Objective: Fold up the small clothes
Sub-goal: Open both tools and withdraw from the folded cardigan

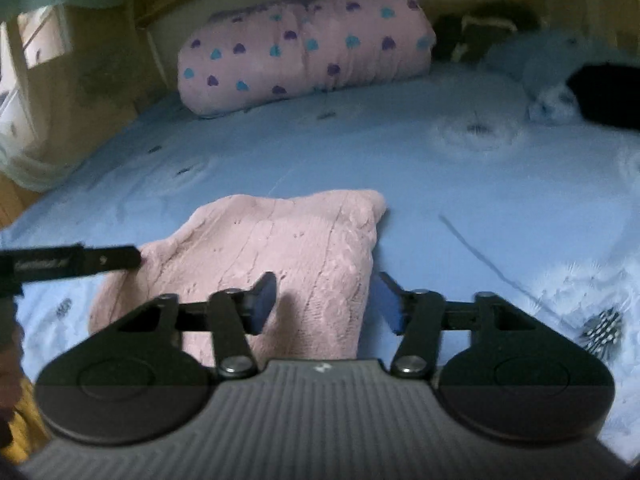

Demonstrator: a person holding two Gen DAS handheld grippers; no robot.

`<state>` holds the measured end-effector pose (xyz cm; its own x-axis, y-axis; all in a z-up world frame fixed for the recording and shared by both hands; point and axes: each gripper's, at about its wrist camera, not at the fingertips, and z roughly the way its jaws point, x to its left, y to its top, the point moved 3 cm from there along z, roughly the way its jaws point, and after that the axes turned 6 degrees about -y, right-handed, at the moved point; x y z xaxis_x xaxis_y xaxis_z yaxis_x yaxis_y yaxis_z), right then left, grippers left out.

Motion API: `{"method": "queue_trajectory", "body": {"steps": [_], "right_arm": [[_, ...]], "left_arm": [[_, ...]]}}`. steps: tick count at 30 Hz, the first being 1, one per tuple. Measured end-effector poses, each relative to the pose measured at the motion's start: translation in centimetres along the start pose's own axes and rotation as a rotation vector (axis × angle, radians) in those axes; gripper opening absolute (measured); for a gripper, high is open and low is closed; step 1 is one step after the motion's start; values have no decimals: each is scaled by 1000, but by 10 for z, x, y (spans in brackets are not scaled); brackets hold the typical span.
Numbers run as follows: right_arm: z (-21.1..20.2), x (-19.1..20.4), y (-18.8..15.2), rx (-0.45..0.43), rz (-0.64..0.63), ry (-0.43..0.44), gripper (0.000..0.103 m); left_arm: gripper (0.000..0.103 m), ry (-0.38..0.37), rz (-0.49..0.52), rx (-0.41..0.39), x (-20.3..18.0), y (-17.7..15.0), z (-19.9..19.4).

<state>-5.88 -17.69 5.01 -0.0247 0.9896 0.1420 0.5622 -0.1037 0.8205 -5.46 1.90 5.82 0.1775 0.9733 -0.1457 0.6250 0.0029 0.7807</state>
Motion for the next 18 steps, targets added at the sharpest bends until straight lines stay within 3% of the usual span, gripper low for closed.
{"method": "queue_trajectory", "body": {"steps": [4, 9, 13, 15, 17, 18], "right_arm": [[15, 11, -10, 35, -8, 4, 32], [23, 24, -17, 7, -70, -29, 32], [16, 23, -16, -1, -54, -36, 33], [7, 22, -14, -13, -34, -33, 34], [-2, 22, -13, -23, -37, -22, 35], [-7, 22, -13, -27, -41, -16, 42]], "left_arm": [[61, 78, 18, 33, 7, -8, 27], [61, 56, -21, 36, 13, -6, 31], [65, 36, -23, 21, 7, -5, 11], [76, 34, -24, 32, 4, -4, -2], [80, 38, -26, 44, 3, -6, -15], [82, 36, -25, 49, 2, -8, -20]]}}
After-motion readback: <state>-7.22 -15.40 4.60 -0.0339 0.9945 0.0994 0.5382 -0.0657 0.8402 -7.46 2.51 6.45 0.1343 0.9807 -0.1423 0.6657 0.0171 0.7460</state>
